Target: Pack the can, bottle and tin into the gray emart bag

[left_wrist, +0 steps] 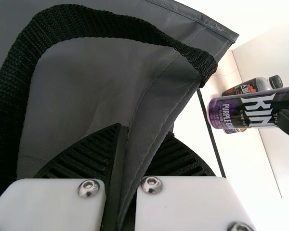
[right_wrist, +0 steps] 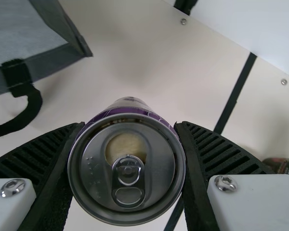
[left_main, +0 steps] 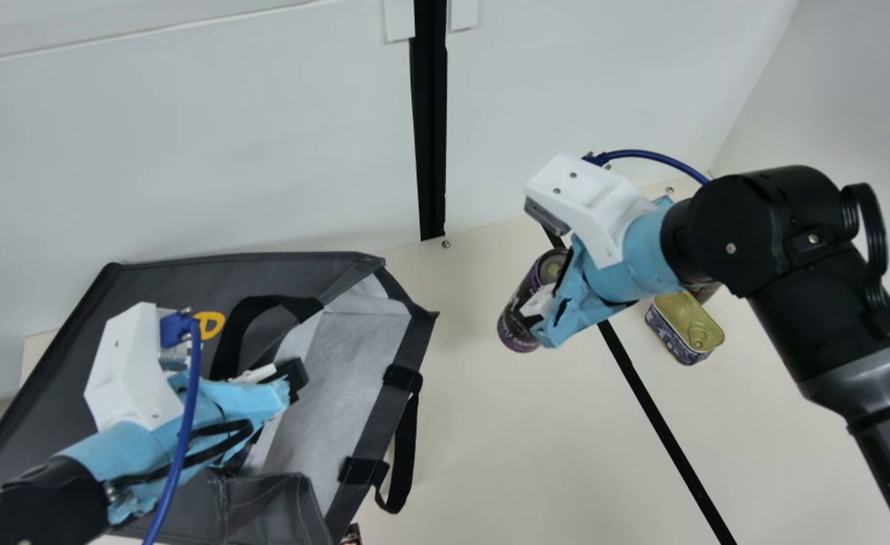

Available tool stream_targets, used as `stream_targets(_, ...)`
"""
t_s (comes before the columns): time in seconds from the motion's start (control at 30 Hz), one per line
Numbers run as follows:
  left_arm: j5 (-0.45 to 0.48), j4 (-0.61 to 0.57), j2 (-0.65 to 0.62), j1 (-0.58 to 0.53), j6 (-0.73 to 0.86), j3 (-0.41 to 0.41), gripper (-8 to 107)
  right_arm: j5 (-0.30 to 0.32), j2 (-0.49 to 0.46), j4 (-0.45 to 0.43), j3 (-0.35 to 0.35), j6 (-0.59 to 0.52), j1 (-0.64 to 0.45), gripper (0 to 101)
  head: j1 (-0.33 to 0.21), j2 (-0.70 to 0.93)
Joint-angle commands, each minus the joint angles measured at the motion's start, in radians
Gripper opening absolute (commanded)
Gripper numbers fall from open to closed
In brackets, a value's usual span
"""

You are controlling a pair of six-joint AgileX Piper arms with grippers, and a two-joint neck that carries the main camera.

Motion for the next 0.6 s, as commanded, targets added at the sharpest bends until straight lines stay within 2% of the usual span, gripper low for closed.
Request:
stream_targets(0.0,0.0,0.0,0.0,0.0,0.0,0.0,10,0.0,0.001,0.0,-0.002,0.005,0.019,0,-0.023,-0.001)
stream_targets(0.57,0.0,0.0,0.0,0.0,0.0,0.0,10,0.0,-0.036,0.028,0.02,0.027,0.169,0,-0.023,-0.001)
